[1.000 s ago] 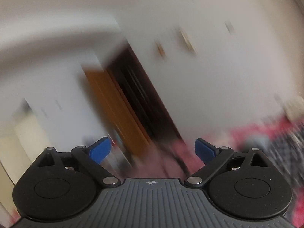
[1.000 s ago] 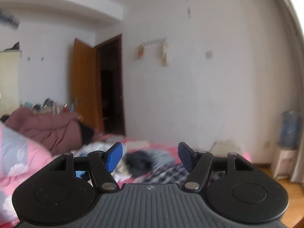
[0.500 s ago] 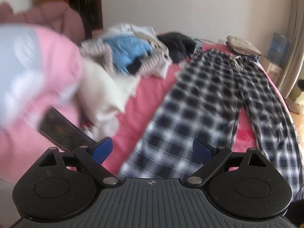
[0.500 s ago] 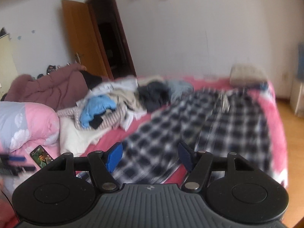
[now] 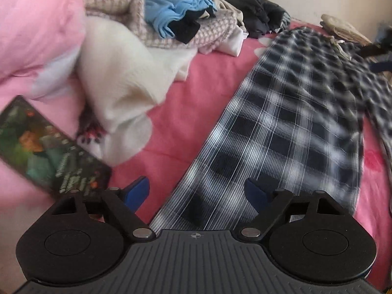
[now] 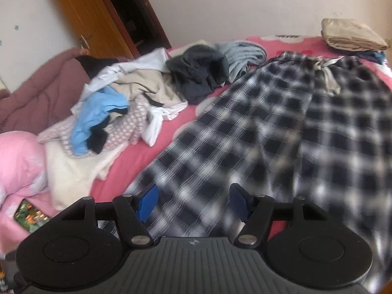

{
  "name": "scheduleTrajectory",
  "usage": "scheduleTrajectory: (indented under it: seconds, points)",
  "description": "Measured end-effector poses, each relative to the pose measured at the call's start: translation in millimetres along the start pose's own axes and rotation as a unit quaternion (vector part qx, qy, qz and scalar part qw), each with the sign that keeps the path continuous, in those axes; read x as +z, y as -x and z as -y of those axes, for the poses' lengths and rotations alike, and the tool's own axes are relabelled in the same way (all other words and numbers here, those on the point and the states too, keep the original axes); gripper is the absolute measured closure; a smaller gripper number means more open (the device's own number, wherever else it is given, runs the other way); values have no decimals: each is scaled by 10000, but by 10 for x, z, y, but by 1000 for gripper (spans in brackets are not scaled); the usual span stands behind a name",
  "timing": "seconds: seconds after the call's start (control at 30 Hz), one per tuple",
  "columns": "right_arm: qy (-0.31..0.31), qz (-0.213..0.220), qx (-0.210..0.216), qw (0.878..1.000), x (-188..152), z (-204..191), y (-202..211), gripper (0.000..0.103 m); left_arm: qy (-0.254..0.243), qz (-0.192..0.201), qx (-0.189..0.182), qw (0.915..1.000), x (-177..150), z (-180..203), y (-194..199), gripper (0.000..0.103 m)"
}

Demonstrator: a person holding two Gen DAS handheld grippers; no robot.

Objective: Fold clothes
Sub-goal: 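Move both open grippers toward the next plaid pants on the bedspread, then grasp the plaid pants waistband with the left gripper while the right gripper grasps beside it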

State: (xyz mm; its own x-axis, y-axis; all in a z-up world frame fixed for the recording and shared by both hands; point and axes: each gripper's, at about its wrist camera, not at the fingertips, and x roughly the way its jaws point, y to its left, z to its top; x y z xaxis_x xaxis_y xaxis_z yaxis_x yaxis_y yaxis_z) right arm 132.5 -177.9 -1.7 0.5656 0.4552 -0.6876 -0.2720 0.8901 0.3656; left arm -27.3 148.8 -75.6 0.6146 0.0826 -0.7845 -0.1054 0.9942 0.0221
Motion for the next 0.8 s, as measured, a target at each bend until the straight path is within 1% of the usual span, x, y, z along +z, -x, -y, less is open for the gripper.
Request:
scheduleTrajectory:
  seconds: [0.13, 0.27, 0.37, 0.47, 0.53, 0.57, 0.63, 0.73, 0.8]
  points:
    - [-13, -104, -28, 9999, 361, 70, -379, 36, -121, 62, -168, 9998, 235, 106, -227, 19]
    - [-151, -122, -215, 9996, 752, 230, -741, 36, -265, 145, -343, 9990, 528, 233, -498, 19]
    - [-292, -191, -354, 9988, 1055, 373, -1029, 36, -381, 145, -540, 9977, 742, 371, -747, 19]
    - [-483, -283, -493, 9972, 1318, 515, -1316, 36, -509, 166, -652, 9964, 903, 517, -996, 23]
    - [-622, -385, -523, 9959, 1477, 596, -1501, 36, -508, 140, -702, 9961, 979, 567, -1124, 29]
    - [-688, -414, -571, 9951, 1557, 630, -1589, 36, -493, 115, -729, 9961, 1012, 586, -1181, 30]
    - [-736, -419, -691, 9940, 1708, 665, -1741, 36, -508, 75, -758, 9958, 1056, 609, -1263, 30]
    - [-749, -396, -911, 9922, 1934, 695, -1970, 35, -691, 160, -804, 9942, 1063, 622, -1287, 30]
    - [-687, -360, -1189, 9899, 2071, 713, -2139, 35, -730, 210, -819, 9937, 1049, 616, -1287, 31]
